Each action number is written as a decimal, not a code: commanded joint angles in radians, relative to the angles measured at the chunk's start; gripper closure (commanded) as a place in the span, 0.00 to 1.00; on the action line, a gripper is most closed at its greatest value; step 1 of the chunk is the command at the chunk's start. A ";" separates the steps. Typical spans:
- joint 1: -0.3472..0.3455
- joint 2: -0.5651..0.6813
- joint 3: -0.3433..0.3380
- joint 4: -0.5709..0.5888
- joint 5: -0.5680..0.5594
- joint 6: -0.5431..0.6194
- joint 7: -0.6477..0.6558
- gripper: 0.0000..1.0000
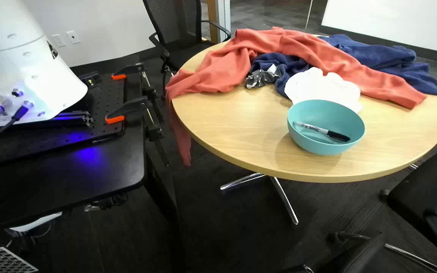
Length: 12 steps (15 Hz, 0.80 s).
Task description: Put the marker on the table
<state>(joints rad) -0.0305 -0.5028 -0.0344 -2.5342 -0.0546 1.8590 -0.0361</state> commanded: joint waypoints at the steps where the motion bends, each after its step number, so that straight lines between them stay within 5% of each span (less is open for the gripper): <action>1: 0.000 0.000 0.000 0.001 0.000 -0.002 0.000 0.00; 7: 0.000 0.000 0.000 0.001 0.000 -0.001 0.000 0.00; 12: -0.045 0.111 -0.021 0.088 -0.020 0.121 0.043 0.00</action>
<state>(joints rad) -0.0438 -0.4828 -0.0384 -2.5176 -0.0552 1.9138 -0.0225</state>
